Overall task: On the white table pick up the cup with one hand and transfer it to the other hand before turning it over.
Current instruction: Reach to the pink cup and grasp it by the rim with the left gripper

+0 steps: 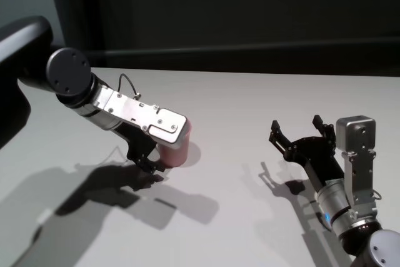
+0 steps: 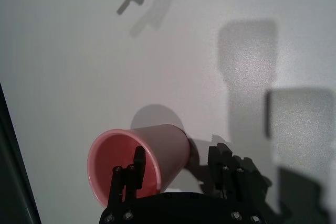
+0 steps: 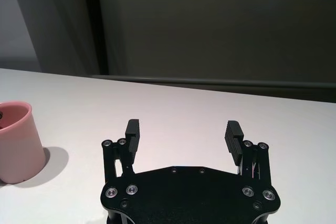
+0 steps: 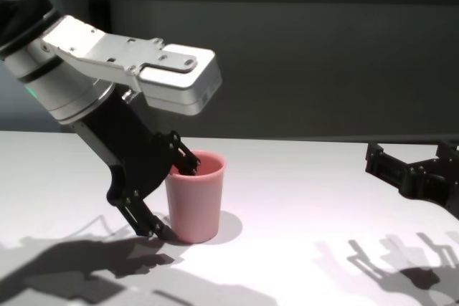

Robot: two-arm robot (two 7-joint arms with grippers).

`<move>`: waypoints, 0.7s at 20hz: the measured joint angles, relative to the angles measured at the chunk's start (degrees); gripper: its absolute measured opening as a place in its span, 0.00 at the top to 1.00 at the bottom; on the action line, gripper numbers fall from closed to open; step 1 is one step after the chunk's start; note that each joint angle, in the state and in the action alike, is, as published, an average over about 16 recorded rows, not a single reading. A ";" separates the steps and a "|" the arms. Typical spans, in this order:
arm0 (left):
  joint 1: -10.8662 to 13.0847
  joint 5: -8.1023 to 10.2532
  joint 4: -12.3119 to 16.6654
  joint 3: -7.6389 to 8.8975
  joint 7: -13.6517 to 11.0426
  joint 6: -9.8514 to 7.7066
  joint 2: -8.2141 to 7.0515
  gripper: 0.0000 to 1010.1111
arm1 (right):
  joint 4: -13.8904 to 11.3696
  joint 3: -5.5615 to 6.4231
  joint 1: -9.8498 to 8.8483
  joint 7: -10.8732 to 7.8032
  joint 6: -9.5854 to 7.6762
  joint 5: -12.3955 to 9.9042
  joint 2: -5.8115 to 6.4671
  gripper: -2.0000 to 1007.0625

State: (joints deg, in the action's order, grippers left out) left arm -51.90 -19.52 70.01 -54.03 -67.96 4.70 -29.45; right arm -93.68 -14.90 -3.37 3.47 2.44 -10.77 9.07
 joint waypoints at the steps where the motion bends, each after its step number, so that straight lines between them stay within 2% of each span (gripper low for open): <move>1: -0.03 0.23 -0.03 -0.02 0.05 0.07 -0.01 0.23 | 0.00 0.00 0.00 0.00 0.00 0.00 0.00 0.01; 14: -0.05 3.11 0.50 -0.24 0.76 0.43 -1.03 0.66 | 0.00 0.00 0.00 0.00 0.00 0.00 0.00 0.01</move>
State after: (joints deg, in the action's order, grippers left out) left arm -51.95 -16.41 70.51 -54.27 -67.20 5.13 -30.48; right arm -93.68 -14.90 -3.37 3.47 2.44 -10.77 9.07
